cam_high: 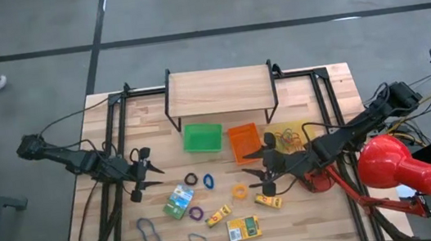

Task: Pick & Place Office Desk Supplies
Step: Put the left blue rubber band into the yellow bin

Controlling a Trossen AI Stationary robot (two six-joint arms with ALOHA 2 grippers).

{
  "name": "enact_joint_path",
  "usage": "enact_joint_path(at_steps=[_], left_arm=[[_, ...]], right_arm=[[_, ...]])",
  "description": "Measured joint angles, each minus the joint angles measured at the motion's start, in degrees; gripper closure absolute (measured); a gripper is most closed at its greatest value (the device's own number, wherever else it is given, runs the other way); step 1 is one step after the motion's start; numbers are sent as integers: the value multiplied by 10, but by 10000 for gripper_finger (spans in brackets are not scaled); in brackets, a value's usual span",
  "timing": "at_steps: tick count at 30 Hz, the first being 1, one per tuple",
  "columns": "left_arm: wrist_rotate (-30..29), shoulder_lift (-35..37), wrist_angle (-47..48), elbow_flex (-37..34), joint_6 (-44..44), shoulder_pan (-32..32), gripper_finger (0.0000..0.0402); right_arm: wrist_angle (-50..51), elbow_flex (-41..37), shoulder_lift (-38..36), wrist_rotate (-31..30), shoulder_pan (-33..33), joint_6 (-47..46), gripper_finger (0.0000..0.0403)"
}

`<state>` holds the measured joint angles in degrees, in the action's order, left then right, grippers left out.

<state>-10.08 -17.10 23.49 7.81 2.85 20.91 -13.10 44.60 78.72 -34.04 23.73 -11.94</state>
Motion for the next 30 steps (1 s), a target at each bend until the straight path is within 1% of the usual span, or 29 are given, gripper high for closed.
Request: enact_joint_path(at_steps=[13,14,16,17,19,23,26,28,30], left_arm=[[1,0,-9,0,4,0,238],[-7,0,-13,0,13,0,238],[-34,0,-17,0,57,0,238],[-41,0,-19,0,79,0,238],[-41,0,-28,3,87,1,238],[-39,1,-119,4,23,0,238],[-39,1,-192,4,29,0,238],[-26,1,-231,4,18,0,238],[-10,1,-248,4,-32,1,238]], right_arm=[[0,0,0,0,0,0,220],[0,0,0,0,0,0,220],[0,0,0,0,0,0,220],[0,0,0,0,0,0,220],[0,0,0,0,0,0,220],[0,0,0,0,0,0,220],[0,0,0,0,0,0,220],[0,0,0,0,0,0,220],[0,0,0,0,0,0,220]])
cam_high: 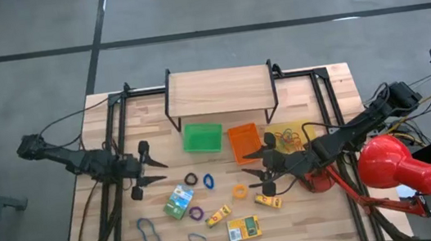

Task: Pick & Place Office Desk Supplies
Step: Put the left blue rubber band into the yellow bin

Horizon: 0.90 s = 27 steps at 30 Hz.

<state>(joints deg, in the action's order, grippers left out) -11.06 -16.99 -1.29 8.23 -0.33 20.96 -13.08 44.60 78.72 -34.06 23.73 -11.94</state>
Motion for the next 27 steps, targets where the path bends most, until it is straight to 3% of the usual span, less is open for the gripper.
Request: enact_joint_path(at_steps=[4,6,12,22,27], left_arm=[[-16,-5,1,1,-107,-1,238],[-49,-14,24,12,-208,-1,238],[-57,-105,243,84,-488,0,238],[199,-332,464,232,-850,22,238],[273,-428,531,306,-1043,84,239]], right_arm=[[0,0,0,0,0,0,220],[0,0,0,0,0,0,220],[0,0,0,0,0,0,220],[0,0,0,0,0,0,220],[3,0,0,0,0,0,220]])
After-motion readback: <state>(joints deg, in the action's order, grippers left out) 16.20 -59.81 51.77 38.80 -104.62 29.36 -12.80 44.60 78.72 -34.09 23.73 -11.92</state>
